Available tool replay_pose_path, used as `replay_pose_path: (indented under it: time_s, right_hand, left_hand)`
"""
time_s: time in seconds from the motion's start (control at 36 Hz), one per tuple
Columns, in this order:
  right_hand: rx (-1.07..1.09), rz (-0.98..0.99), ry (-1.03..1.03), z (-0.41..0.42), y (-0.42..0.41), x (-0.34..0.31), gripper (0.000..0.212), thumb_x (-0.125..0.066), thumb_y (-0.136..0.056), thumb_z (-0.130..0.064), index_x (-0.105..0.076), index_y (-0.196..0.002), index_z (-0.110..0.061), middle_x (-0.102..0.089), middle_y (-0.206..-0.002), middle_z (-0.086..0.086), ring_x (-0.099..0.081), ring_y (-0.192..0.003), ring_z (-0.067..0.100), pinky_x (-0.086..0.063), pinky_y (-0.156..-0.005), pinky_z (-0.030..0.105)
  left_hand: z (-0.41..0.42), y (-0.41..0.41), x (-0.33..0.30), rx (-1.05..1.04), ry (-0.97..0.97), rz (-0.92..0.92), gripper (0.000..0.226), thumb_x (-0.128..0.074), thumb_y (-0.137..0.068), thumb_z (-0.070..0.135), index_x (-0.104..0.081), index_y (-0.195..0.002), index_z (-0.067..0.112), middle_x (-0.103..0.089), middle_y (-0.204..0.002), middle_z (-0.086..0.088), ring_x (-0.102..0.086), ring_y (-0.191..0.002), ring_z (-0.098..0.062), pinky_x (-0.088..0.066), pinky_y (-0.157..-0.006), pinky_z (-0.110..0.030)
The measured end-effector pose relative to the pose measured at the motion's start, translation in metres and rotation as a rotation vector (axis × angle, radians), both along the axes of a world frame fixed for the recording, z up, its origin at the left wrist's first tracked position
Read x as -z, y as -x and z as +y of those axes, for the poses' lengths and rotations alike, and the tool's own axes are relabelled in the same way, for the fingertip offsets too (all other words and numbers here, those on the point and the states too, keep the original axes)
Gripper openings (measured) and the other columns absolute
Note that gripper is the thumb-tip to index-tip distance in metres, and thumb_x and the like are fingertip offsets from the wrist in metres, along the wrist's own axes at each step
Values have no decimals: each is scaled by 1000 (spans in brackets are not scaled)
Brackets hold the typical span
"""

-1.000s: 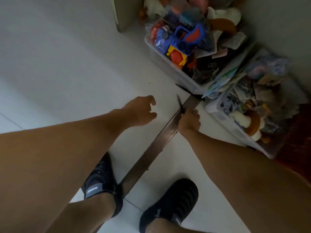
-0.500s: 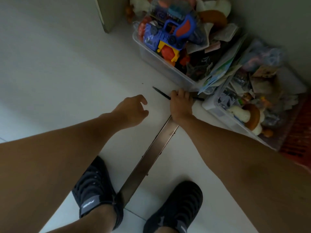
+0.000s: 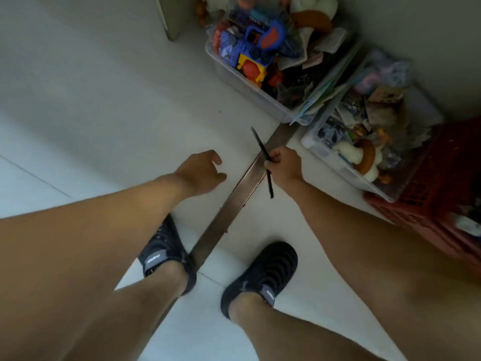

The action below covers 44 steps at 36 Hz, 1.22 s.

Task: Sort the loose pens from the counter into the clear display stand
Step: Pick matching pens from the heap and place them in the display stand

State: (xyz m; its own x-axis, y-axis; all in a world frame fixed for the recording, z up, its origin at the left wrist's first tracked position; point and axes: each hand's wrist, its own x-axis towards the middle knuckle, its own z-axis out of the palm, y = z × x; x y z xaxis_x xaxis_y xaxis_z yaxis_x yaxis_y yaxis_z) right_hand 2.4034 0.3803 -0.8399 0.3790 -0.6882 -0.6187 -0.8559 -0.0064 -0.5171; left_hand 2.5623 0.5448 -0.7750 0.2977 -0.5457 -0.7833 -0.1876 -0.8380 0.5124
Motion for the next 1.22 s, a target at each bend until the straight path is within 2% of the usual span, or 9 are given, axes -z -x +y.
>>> replay_pose_path:
  time_s: [0.08, 0.19, 0.36, 0.53, 0.72, 0.83, 1.0, 1.11, 1.22]
  right_hand:
    - [317, -257, -429, 23, -6, -107, 14, -70, -87, 8, -65, -91, -4, -70, -78, 13, -65, -66, 23, -53, -61, 33]
    - [231, -451, -715, 37, 2, -280, 18, -68, -89, 7, -66, -107, 4, -73, -80, 9, -70, -69, 17, -55, -65, 28]
    - [245, -524, -789, 17, 36, -519, 15, -71, -87, 4, -74, -88, -11, -75, -82, 15, -70, -74, 25, -56, -77, 35]
    - [210, -535, -643, -26, 97, -682, 23, -64, -100, -21, -67, -122, -26, -74, -91, 5, -64, -63, 16, -49, -46, 23]
    - [642, -665, -342, -113, 149, -755, 7, -71, -92, -6, -72, -96, 0, -62, -68, 5, -52, -51, 8, -42, -45, 14]
    - [902, -807, -393, -166, 159, -766, 4, -68, -92, 3, -67, -89, 1, -65, -79, 8, -62, -64, 11, -57, -61, 15]
    - [1011, -842, -611, -215, 127, -751, 7, -62, -99, -9, -63, -94, -4, -63, -87, 9, -58, -59, 10, -53, -52, 14]
    - [1028, -818, -665, -237, 97, -745, 20, -55, -104, -13, -58, -86, -5, -58, -74, 10, -54, -42, 13, -46, -41, 18]
    - [1075, -679, -379, -280, 82, -742, 9, -52, -103, -10, -55, -94, -7, -58, -71, 6, -50, -46, 11, -39, -39, 21]
  left_hand:
    - [-2, 5, -81, -119, -94, 89, 40, -72, -90, 44, -57, -119, 20, -68, -98, -1, -65, -75, -13, -53, -65, -25]
    - [-18, 9, -233, -218, -27, 425, 46, -66, -90, 55, -64, -115, 17, -66, -90, -4, -62, -65, -13, -48, -53, -21]
    - [-62, 19, -456, -87, 88, 506, 31, -70, -93, 33, -71, -118, 14, -62, -68, -4, -58, -55, -11, -46, -49, -16]
    - [-126, 67, -601, -132, 223, 397, 13, -70, -94, 20, -72, -99, 8, -63, -65, -4, -59, -51, -9, -46, -45, -15]
    - [-218, 131, -678, -297, 433, 478, 8, -70, -94, 18, -67, -93, 11, -67, -66, -4, -66, -56, -10, -51, -49, -15]
    - [-257, 138, -692, -404, 466, 552, 12, -66, -97, 17, -70, -103, 7, -74, -82, -11, -74, -70, -17, -57, -57, -19]
    - [-300, 130, -684, -415, 522, 548, 24, -62, -99, 9, -68, -119, -2, -74, -99, -16, -73, -87, -22, -61, -77, -25]
    - [-325, 126, -674, -307, 574, 495, 23, -61, -98, 3, -70, -119, 3, -76, -108, -15, -72, -102, -29, -60, -86, -31]
    - [-350, 103, -666, -34, 584, 371, 55, -76, -89, 10, -57, -139, 20, -72, -119, -3, -72, -106, -23, -58, -94, -39]
